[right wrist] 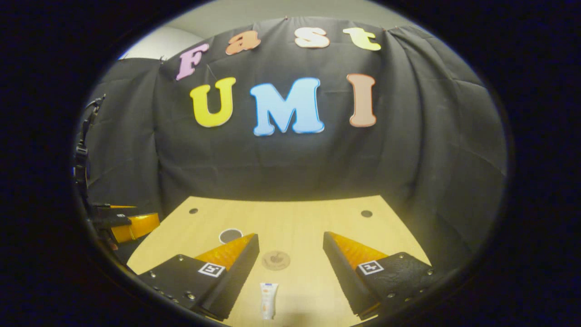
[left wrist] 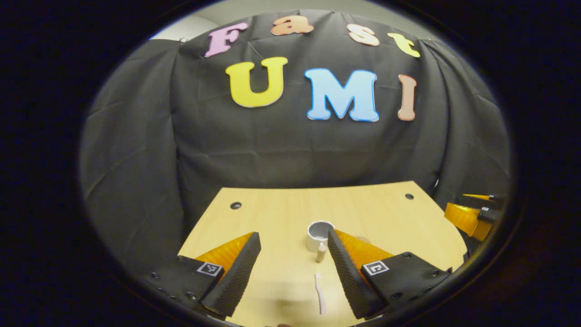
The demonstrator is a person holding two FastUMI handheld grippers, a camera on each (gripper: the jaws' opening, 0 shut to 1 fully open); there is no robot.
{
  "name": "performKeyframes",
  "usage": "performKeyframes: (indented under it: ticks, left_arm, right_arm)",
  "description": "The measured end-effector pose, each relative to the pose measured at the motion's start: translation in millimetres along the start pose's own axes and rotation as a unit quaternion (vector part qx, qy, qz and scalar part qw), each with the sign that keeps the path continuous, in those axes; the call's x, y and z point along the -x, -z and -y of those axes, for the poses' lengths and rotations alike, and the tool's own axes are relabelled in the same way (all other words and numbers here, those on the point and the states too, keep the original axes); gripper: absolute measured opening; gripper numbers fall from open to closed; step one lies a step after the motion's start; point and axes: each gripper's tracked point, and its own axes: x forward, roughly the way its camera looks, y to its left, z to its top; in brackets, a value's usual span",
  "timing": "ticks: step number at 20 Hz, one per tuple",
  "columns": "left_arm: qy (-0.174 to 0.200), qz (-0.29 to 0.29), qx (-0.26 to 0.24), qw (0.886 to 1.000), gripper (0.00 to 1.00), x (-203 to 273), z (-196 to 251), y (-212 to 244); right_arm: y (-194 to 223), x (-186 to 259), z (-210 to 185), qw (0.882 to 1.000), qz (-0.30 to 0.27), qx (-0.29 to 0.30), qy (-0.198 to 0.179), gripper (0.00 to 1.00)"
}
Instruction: Put the toothbrush and toothpaste on the desktop into the cup, then pick up the cup and place it on the coaster on the desktop.
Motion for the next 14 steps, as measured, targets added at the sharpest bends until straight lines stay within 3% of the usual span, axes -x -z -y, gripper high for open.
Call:
performKeyframes:
  ticks: [4,5,6,7,12,14]
  left_arm:
    - [0.021,-0.075,0.019,0.997,0.96,-24.4,19.1,47.4]
    - [0.027,-0.095,0.024,0.995,0.92,-28.2,22.8,60.8]
    - [0.032,-0.114,0.027,0.993,0.96,-32.2,23.7,73.4]
    - [0.034,-0.134,0.031,0.99,0.92,-37.5,26.3,87.7]
    - [0.045,-0.216,0.043,0.974,1.0,-61.7,35.6,150.9]
    - [0.051,-0.247,0.04,0.967,0.96,-61.8,35.1,174.0]
  right_arm:
    - [41.9,-10.8,-15.1,0.996,-0.086,-0.004,-0.014,0.92]
    - [51.7,-12.7,-22.2,0.994,-0.105,-0.007,-0.02,0.92]
    - [62.2,-15.7,-25.6,0.992,-0.127,-0.007,-0.023,0.92]
    - [72.0,-16.4,-27.9,0.989,-0.145,-0.007,-0.023,0.92]
    - [114.9,-27.5,-37.6,0.975,-0.219,-0.016,-0.028,0.93]
    - [131.7,-34.7,-39.8,0.968,-0.248,-0.025,-0.029,0.92]
